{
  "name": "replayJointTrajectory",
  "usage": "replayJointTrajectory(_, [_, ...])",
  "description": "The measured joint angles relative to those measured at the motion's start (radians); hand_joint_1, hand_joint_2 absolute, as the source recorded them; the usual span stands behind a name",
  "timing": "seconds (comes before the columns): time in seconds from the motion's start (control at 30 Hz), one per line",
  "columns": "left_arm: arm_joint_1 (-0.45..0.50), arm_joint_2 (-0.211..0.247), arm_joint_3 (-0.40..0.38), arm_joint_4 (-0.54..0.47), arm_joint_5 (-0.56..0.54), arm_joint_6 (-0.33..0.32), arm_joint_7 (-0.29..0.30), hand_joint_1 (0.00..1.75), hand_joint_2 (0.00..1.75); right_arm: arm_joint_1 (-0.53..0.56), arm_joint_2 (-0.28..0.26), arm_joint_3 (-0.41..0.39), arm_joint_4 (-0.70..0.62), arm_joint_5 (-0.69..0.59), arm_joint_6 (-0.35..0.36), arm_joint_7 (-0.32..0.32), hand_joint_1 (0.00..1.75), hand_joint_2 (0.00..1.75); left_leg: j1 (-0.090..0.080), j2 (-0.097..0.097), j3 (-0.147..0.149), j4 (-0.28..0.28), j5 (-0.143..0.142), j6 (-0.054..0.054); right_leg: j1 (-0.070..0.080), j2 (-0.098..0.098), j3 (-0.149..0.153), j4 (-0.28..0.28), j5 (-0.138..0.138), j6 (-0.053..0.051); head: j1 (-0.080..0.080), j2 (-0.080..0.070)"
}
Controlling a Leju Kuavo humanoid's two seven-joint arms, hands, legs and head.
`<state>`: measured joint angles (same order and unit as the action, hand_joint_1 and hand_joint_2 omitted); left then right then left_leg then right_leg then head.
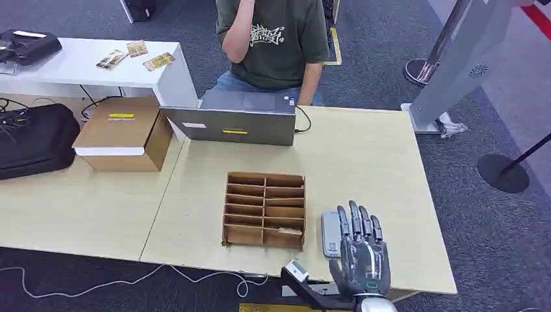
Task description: Pass the card to the sensor for recognition and then transmit it.
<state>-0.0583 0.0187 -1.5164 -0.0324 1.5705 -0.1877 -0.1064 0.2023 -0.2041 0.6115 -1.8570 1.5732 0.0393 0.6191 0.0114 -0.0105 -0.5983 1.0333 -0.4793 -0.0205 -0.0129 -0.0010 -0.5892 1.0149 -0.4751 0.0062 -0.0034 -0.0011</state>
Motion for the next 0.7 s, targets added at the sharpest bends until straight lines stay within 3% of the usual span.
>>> replayJointTrajectory(0.27, [0.0,0.0,0.003,0.0,0.0,0.003,0.0,0.0,0.0,0.028,0.002,0.03,-0.003,0.0,-0.004,0.003,0.0,1.75,0.0,0.0,0.0,0.0,-0.001,0.0,0.0,0.0,0.001,0.0,0.0,0.0,0.0,0.0])
replayJointTrajectory(0.7, [0.0,0.0,0.013,0.0,0.0,0.0,0.0,0.0,0.0,0.012,0.016,0.043,0.032,0.0,-0.073,-0.082,0.0,1.75,0.0,0.0,0.001,0.0,-0.001,0.0,0.0,0.0,0.001,0.0,0.0,0.0,0.0,0.0])
